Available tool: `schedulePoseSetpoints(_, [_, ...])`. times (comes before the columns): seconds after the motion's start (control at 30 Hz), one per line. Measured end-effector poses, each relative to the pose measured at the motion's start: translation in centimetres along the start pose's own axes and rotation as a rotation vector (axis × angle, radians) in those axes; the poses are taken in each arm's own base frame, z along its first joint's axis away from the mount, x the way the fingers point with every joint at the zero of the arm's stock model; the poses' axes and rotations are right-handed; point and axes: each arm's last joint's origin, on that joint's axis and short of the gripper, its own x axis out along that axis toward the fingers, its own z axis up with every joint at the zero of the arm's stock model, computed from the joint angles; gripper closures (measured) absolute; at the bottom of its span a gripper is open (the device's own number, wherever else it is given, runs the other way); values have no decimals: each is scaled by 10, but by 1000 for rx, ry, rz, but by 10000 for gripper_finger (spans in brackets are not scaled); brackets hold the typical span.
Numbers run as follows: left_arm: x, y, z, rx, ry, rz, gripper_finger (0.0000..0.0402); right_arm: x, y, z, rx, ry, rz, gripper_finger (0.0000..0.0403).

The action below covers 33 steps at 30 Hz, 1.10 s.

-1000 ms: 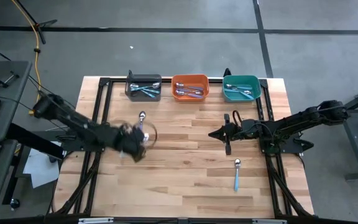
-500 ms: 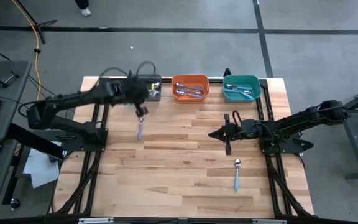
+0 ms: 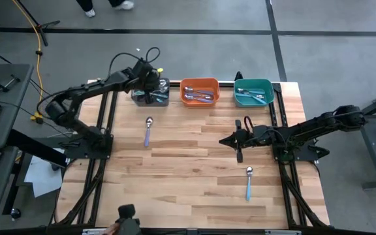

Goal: Sort silverware by color (type)
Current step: Put the blue patterned spoon into the black bin, then put the purple spoon into the orange bin

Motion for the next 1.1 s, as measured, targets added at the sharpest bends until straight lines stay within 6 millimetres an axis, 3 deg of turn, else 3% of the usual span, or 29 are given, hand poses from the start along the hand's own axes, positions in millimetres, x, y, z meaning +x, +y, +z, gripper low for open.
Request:
schedulePoseSetpoints(0.27, [34,12,-12,-7,43,-60,398,0,0,0,-8,0,-1,403])
schedulePoseSetpoints(0.57, [61,12,-22,-2,85,-105,398,0,0,0,-34,0,-2,403])
schedulePoseSetpoints(0.87, [58,15,-19,-35,93,-23,361,0,0,0,-34,0,-2,403])
schedulePoseSetpoints(1.1, [33,16,-15,-53,97,11,340,0,0,0,-34,0,-1,403])
